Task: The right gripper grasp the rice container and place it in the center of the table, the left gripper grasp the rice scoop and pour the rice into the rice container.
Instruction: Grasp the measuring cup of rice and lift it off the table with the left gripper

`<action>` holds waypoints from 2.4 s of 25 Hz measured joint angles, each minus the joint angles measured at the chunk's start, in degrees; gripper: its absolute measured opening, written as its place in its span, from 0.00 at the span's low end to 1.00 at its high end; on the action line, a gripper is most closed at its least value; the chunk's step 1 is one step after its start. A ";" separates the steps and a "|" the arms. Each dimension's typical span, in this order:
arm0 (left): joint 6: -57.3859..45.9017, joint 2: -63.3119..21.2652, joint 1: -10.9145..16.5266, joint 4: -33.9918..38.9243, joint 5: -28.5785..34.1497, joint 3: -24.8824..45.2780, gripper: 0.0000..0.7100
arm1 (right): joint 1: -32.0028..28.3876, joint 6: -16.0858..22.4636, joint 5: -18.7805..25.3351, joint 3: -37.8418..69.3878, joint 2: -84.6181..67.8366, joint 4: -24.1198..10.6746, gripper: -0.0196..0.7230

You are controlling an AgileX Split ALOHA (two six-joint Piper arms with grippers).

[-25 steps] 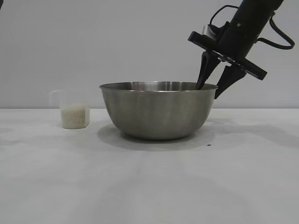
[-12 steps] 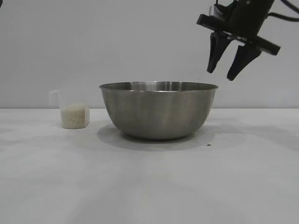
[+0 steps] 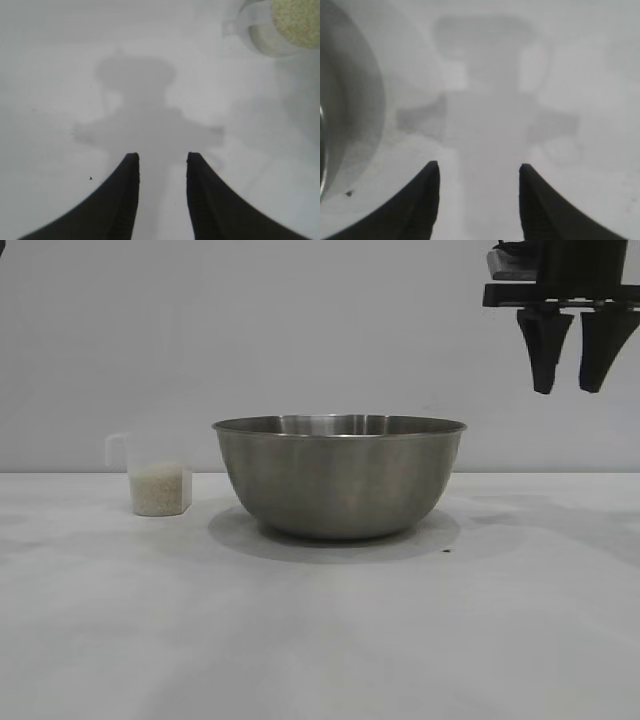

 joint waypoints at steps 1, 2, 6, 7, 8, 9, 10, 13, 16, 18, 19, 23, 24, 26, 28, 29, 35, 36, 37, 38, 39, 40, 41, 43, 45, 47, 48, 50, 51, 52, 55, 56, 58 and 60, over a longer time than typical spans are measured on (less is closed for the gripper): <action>0.00 0.00 0.00 0.00 0.00 0.00 0.33 | -1.16 0.00 0.00 0.00 0.00 0.14 0.45; 0.00 0.00 0.00 0.00 0.00 0.00 0.33 | -2.12 -0.22 0.00 0.00 0.00 0.43 0.45; 0.00 0.00 0.00 -0.12 0.09 0.00 0.33 | -5.66 -0.69 0.00 0.00 0.00 1.91 0.45; 0.00 0.00 0.00 -0.37 0.14 0.00 0.33 | -6.11 -0.84 0.00 0.00 0.00 2.04 0.45; 0.00 0.00 0.00 -0.68 0.14 0.00 0.33 | -6.23 -1.06 0.00 0.00 0.00 2.19 0.45; 0.00 0.00 0.00 -1.29 0.14 0.00 0.33 | -6.31 -1.44 0.00 0.00 0.00 2.50 0.45; 0.00 0.00 0.00 -1.53 0.23 0.00 0.33 | -6.31 -1.61 0.00 0.00 0.00 3.07 0.45; 0.00 0.00 0.00 -1.61 0.23 0.00 0.33 | -6.08 -1.83 0.00 0.00 0.00 4.50 0.45; 0.00 0.00 0.00 -1.72 0.23 0.00 0.33 | -6.08 -1.93 0.00 0.00 -0.22 5.28 0.45; 0.00 0.00 0.00 -1.75 0.23 0.00 0.33 | -6.08 -2.04 0.00 0.24 -1.52 5.96 0.45; 0.00 0.00 0.00 -1.75 0.23 0.00 0.33 | -6.00 -2.04 0.00 0.83 -2.68 5.96 0.45; 0.00 0.00 0.00 -1.75 0.40 0.00 0.33 | -5.10 -2.04 0.00 3.82 -8.16 6.05 0.45; 0.00 0.00 0.00 -1.75 0.49 0.00 0.33 | -4.86 -2.04 0.00 5.12 -9.41 6.05 0.45; 0.00 0.00 0.00 -1.75 0.49 0.00 0.33 | -4.45 -2.04 0.10 7.72 -12.35 6.19 0.45; 0.00 0.00 0.00 -1.75 0.64 0.00 0.33 | -4.19 -2.04 0.10 10.01 -14.78 6.23 0.45; 0.00 0.00 0.00 -1.75 0.63 0.00 0.33 | -4.11 -2.04 0.00 11.10 -16.01 6.32 0.45; 0.00 0.00 0.00 -1.75 0.63 0.00 0.33 | -3.98 -1.94 -1.47 15.97 -21.89 6.36 0.45; 0.00 0.00 0.00 -1.75 0.63 0.00 0.33 | -3.98 -1.94 -1.47 16.38 -22.71 6.36 0.45; 0.00 0.00 0.00 -1.75 0.63 0.00 0.33 | -3.98 -1.94 -1.61 16.90 -23.42 6.36 0.45; 0.00 0.00 0.00 -1.75 0.63 0.00 0.33 | -3.98 -1.94 -1.70 17.23 -23.91 6.36 0.45; 0.00 0.00 0.00 -1.75 0.63 0.00 0.33 | -3.90 -1.94 -1.98 17.67 -24.65 6.36 0.45; 0.00 0.00 0.00 -1.75 0.63 0.00 0.33 | -3.90 -1.94 -2.23 18.32 -25.40 6.36 0.45; 0.00 0.00 0.00 -1.75 0.63 0.00 0.33 | -3.90 -1.94 -2.87 19.04 -26.22 6.36 0.45; 0.00 0.00 0.00 -1.75 0.63 0.00 0.33 | -3.90 -1.94 -3.59 21.23 -27.85 6.45 0.45; 0.00 0.00 0.00 -1.75 0.63 0.00 0.33 | -3.90 -1.94 -4.63 23.52 -29.49 6.57 0.45; 0.00 0.00 0.00 -1.75 0.63 0.00 0.33 | -3.90 -1.94 -5.66 26.48 -31.66 7.08 0.45; 0.00 0.00 0.00 -1.75 0.63 0.00 0.33 | -3.90 -1.94 -6.42 27.84 -32.94 7.29 0.45; 0.00 0.00 0.00 -1.75 0.63 0.00 0.33 | -3.90 -1.94 -8.13 31.30 -35.60 7.64 0.45; 0.00 0.00 0.00 -1.75 0.63 0.00 0.33 | -3.90 -1.94 -9.08 33.13 -37.27 7.85 0.45; 0.00 0.00 0.00 -1.75 0.63 0.00 0.33 | -3.90 -1.94 -10.00 34.62 -38.69 7.85 0.45; 0.00 0.00 0.00 -1.75 0.63 0.00 0.33 | -3.90 -2.04 -11.62 39.80 -44.03 7.94 0.45; 0.00 0.00 0.00 -1.75 0.63 0.00 0.33 | -3.90 -2.04 -12.26 41.17 -45.55 7.94 0.45; 0.00 0.00 0.00 -1.75 0.63 0.00 0.33 | -3.90 -2.04 -12.88 44.35 -49.11 7.94 0.45; 0.00 0.00 0.00 -1.75 0.63 0.00 0.33 | -3.90 -2.14 -13.57 47.17 -52.45 7.94 0.45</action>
